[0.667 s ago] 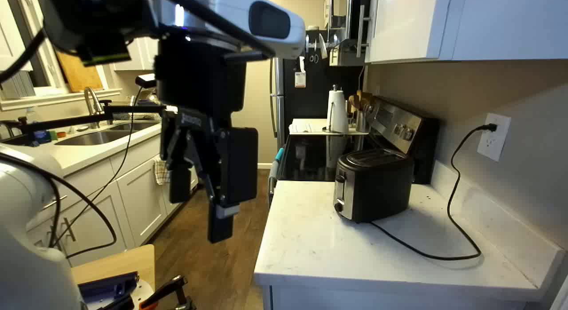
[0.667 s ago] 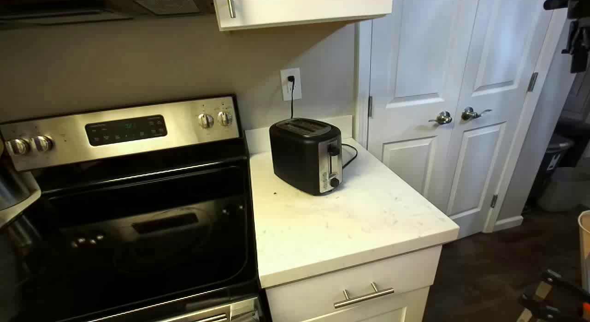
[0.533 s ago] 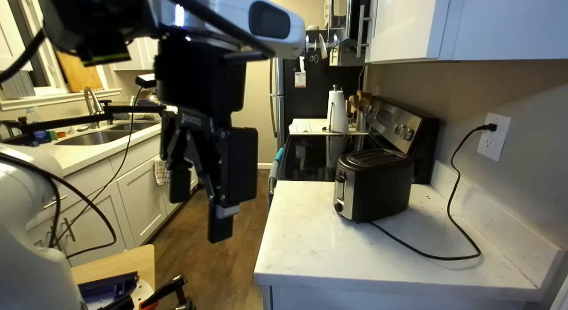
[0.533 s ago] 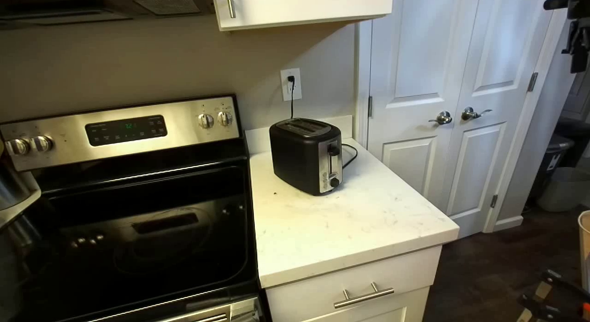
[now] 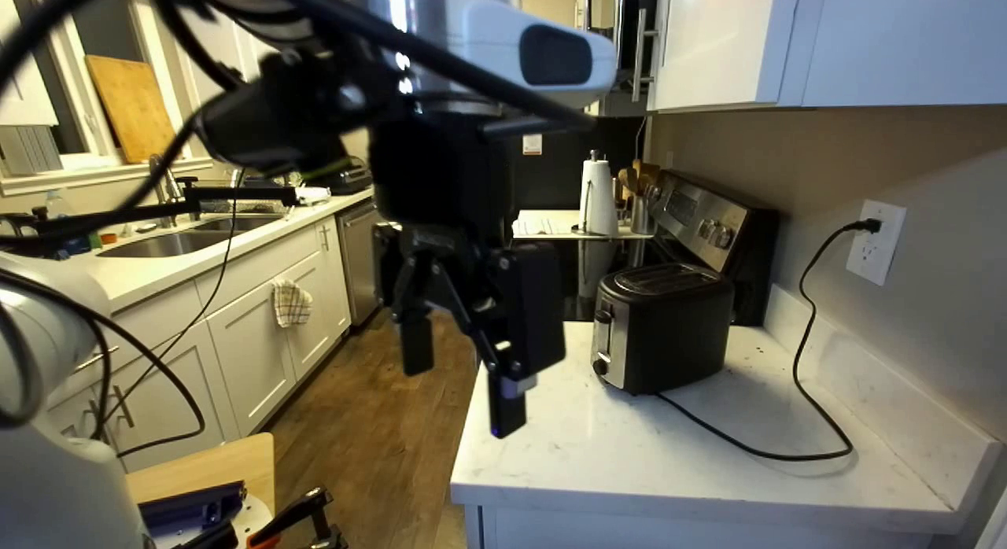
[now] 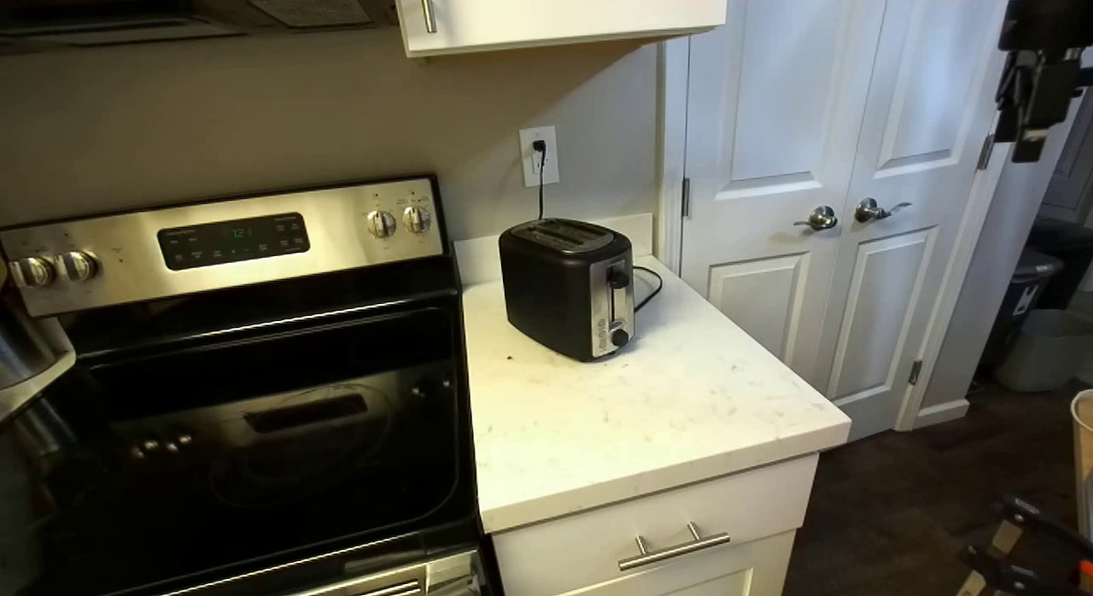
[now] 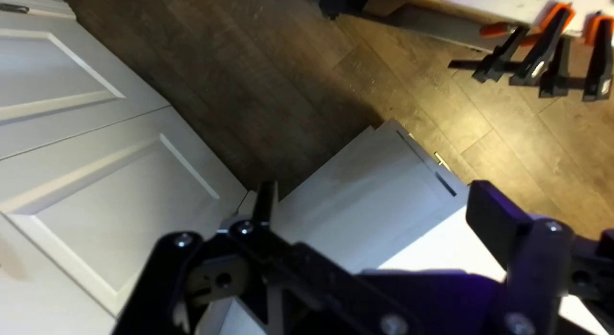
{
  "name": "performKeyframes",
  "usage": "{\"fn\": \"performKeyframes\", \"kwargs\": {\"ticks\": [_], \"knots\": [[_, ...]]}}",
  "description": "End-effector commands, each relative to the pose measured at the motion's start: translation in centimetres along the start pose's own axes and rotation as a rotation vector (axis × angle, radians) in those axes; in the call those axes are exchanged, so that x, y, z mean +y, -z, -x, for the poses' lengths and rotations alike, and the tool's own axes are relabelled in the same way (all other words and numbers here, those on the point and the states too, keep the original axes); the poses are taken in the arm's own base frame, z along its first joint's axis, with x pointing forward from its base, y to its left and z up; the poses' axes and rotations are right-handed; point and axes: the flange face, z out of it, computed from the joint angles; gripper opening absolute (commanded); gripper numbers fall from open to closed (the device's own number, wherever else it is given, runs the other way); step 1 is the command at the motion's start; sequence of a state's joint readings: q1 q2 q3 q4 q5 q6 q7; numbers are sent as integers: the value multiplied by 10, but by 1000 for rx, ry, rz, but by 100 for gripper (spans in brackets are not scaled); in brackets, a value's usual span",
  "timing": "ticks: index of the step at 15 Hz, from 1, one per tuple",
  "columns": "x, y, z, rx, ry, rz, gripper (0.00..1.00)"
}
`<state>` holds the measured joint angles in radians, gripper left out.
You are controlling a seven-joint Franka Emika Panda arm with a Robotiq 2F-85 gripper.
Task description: Push the lever of the toaster down
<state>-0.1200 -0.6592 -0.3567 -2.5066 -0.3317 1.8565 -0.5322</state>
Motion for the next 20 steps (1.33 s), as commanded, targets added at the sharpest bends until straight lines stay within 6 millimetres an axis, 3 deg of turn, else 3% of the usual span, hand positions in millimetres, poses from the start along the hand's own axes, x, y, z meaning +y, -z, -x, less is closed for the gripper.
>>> {"fn": "performKeyframes", "kwargs": {"ticks": [1, 4, 9, 20], "knots": [[9, -26, -44, 66, -33, 19, 100], [-5, -39, -82, 147, -36, -4, 100], [-55, -50, -136, 256, 14, -61, 100], [-105, -66, -221, 445, 77, -51, 100]]}}
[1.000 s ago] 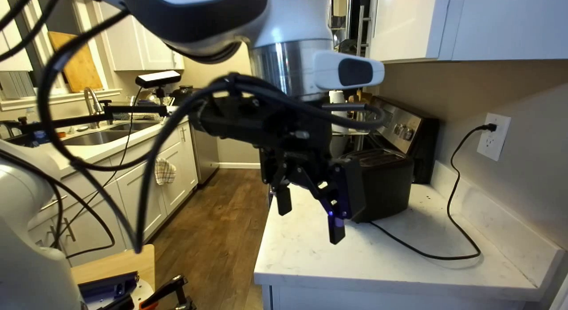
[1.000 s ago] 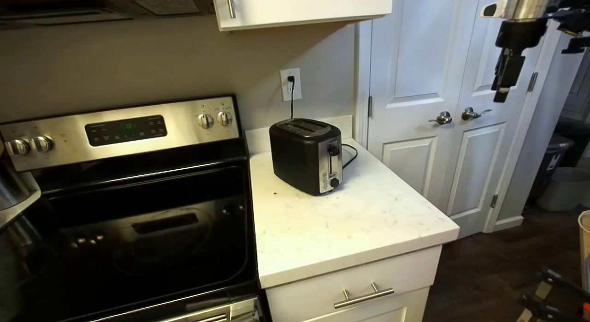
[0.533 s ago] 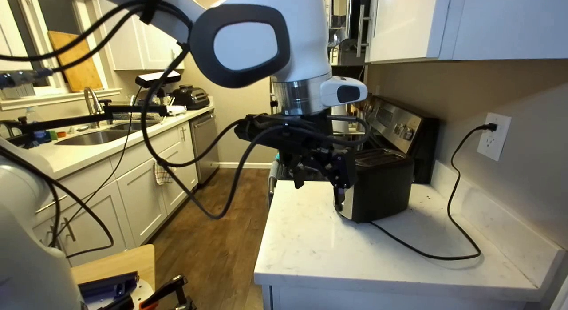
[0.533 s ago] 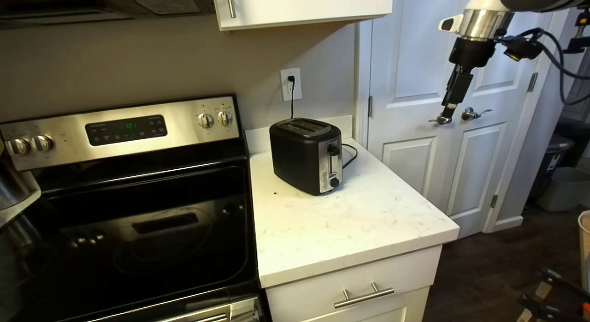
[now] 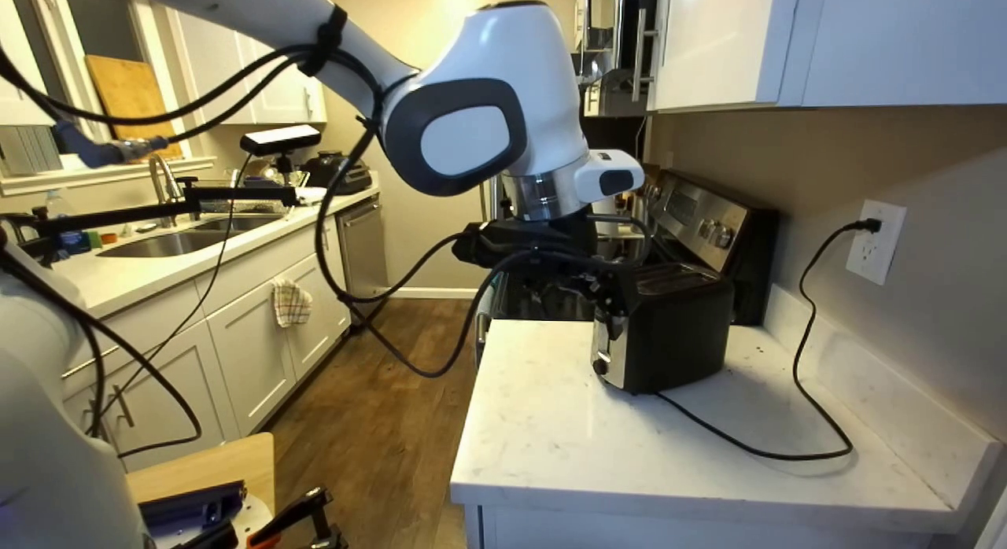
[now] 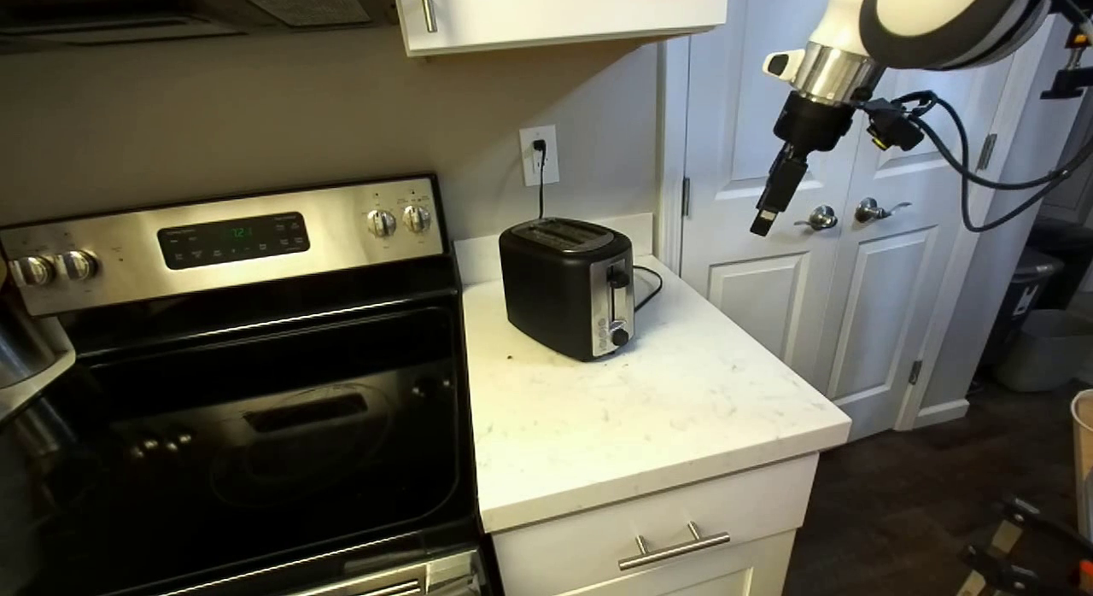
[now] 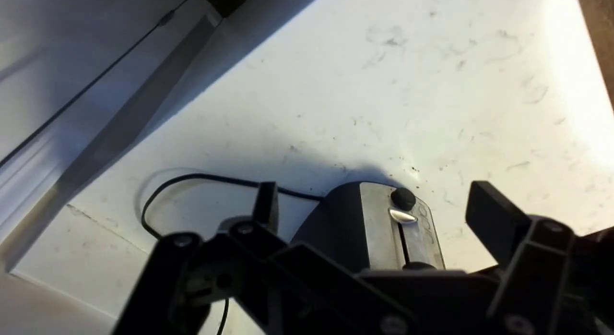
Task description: Push the lever of the toaster down
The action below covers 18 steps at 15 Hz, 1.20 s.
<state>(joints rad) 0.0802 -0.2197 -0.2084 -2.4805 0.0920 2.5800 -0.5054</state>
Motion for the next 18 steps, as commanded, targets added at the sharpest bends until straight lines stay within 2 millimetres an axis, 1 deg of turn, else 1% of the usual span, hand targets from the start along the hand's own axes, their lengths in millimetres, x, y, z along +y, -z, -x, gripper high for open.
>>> {"fn": "performKeyframes", "kwargs": {"ticks": [1, 5, 9, 11, 15, 18], "knots": [[-9, -16, -28, 65, 16, -11, 100], [-30, -34, -52, 100, 34, -47, 100], [-60, -56, -62, 89, 69, -100, 100], [-75, -60, -67, 90, 84, -112, 100], [-84, -59, -66, 59, 79, -117, 100], [-81, -59, -66, 59, 74, -115, 100]]}}
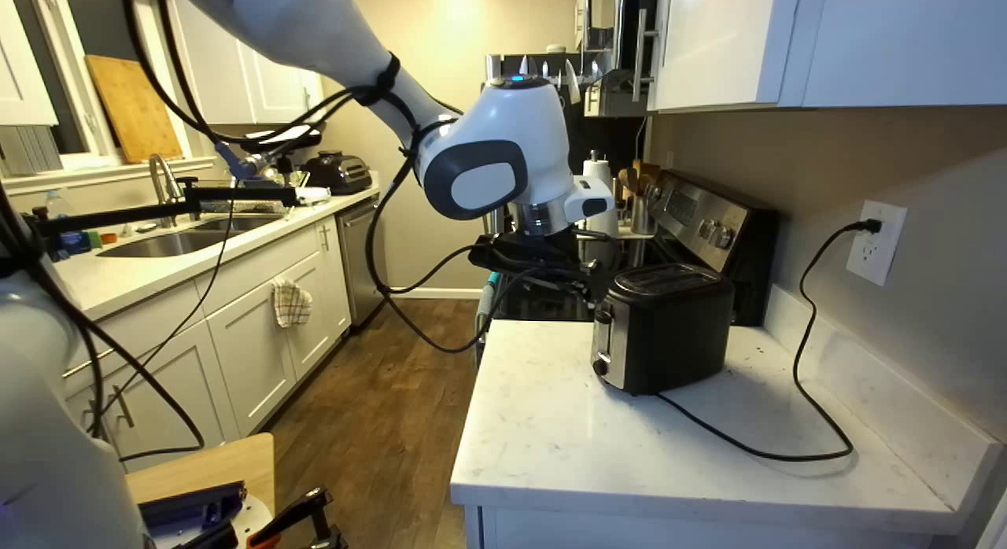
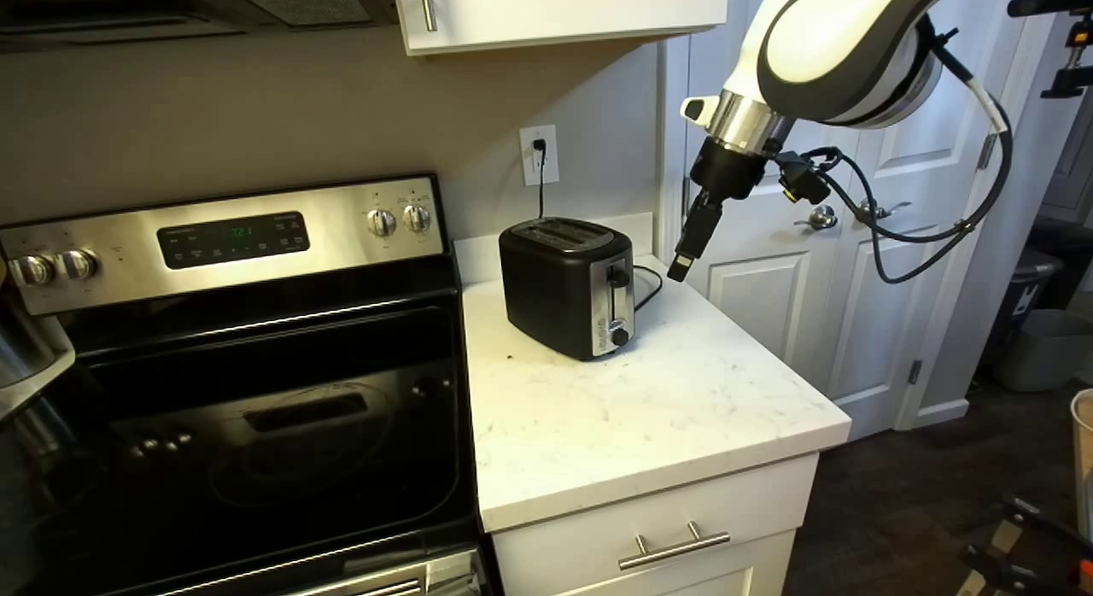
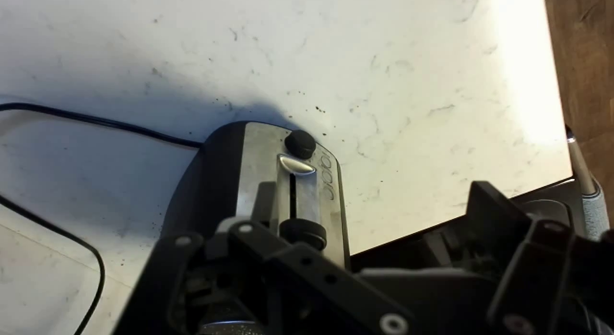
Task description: Push the lever of the toaster down
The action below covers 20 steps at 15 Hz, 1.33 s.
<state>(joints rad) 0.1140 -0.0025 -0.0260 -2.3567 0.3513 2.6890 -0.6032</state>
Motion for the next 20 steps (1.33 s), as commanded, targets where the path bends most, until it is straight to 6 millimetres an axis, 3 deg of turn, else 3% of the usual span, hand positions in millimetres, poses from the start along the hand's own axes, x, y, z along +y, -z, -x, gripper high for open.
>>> {"fn": "performKeyframes", "kwargs": {"ticks": [1, 9, 10, 12, 20], "knots": [[0, 0, 0, -1, -2, 1, 100], [-8, -12, -7, 33, -36, 6, 100], [-8, -13, -9, 49, -43, 15, 75], [-4, -16, -12, 68, -42, 35, 68], [16, -29, -19, 121, -77, 92, 15]]}}
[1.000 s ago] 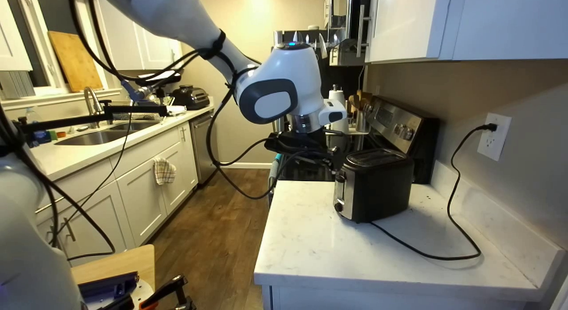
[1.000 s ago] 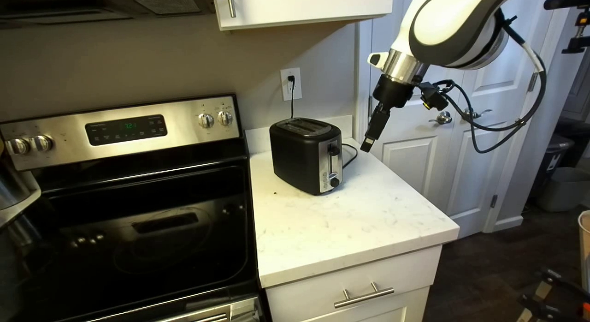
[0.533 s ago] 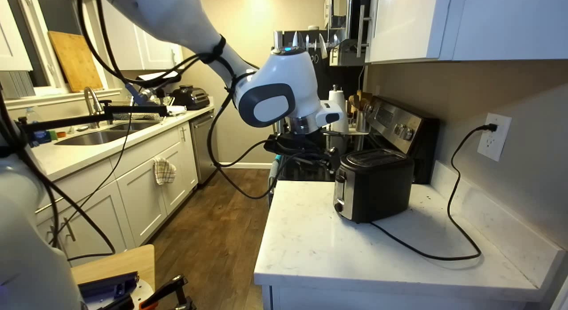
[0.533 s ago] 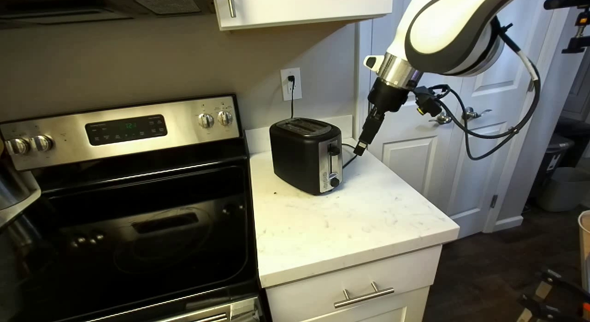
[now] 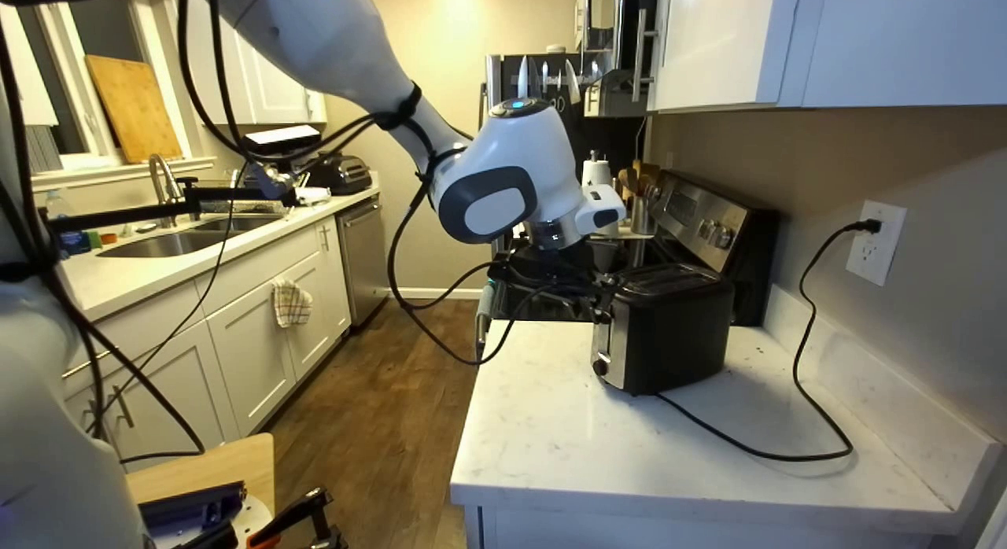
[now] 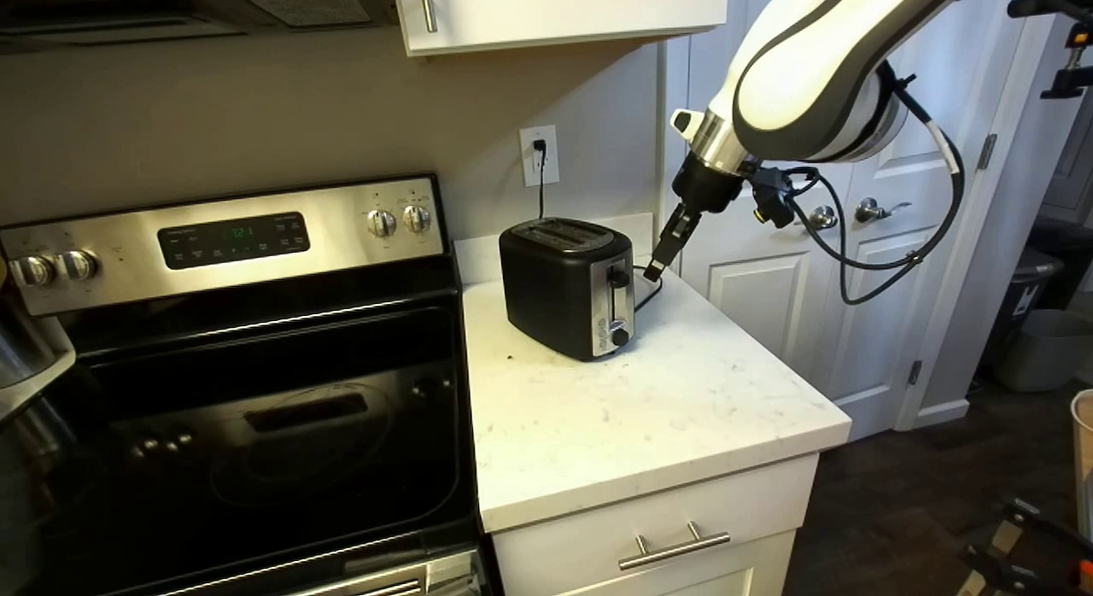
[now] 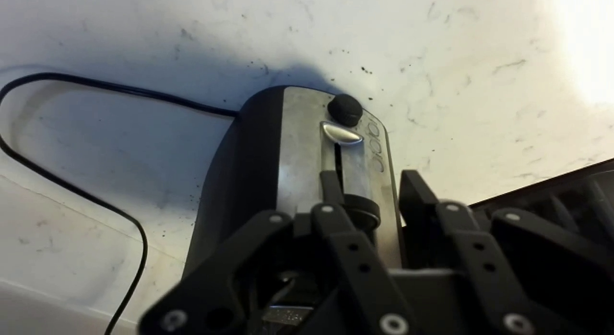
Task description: Push the lever of the toaster down
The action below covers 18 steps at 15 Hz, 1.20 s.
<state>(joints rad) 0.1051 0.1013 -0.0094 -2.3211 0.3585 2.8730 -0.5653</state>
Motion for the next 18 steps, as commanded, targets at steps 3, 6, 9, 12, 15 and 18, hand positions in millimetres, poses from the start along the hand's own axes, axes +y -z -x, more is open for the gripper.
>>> {"fn": "performKeyframes", "kwargs": {"ticks": [3, 6, 9, 12, 15, 18], "knots": [[0, -6, -16, 59, -27, 17, 1], [3, -8, -24, 83, -30, 32, 0], [5, -14, -28, 85, -31, 31, 0], [2, -25, -31, 81, -38, 19, 0], [-1, -38, -33, 71, -40, 8, 0], [2, -49, -33, 59, -38, 8, 0]]}}
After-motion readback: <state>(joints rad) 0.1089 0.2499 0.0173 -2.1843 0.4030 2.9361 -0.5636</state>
